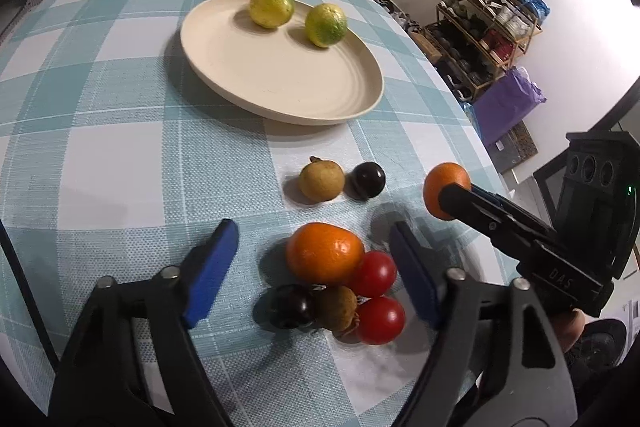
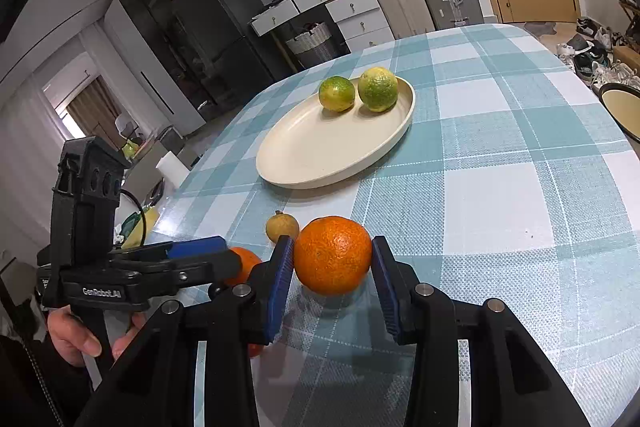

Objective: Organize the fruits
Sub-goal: 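Grasp an orange tangerine with the left tool while the right tool grasps another tangerine, then carry both tangerines onto the cream plate and open both tools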

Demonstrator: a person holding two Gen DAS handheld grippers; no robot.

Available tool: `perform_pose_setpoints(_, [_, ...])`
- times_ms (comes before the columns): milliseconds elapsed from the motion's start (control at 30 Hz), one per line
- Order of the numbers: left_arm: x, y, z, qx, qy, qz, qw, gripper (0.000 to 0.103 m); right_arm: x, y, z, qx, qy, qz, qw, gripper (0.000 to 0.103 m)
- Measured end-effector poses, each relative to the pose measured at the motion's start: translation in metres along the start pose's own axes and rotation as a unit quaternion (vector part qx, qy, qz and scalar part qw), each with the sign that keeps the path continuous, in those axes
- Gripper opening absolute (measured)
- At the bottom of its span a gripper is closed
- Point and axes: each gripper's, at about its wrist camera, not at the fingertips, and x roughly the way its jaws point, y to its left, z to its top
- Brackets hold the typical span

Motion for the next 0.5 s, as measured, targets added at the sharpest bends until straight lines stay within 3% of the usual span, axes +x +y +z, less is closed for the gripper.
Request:
perform_pose_setpoints(33, [0.0004,0.0000,-0.0005,0.001,0.001,0.002,1.0000,0.067,0.0002,0.0002,0.0001,-0.001,0.000,0.001,1.000,0.040])
perform_pose_setpoints(100, [0.0023,0.0015,-0.0010,0.001,0.007,-0.009,0.9999,0.048,0.0001,0.0002,0.0003,-0.002,0.000,0.001,1.000,0.040])
perform_pose_setpoints(267, [0.0013,0.0035,-0.0006,-0.001,0.006,-0.032,0.9995,0.036,0.0015,0.0007,0.0014,-0.002,0.001,0.003,1.000,0.040])
perform_pose_setpoints(500, [-0.0023,-0.0004,-0.0023,0.014,0.004,-0.026,0.9996,0.035,0.0035,0.0025,0.0031,-0.003,0.003,0.003,1.000,0.040])
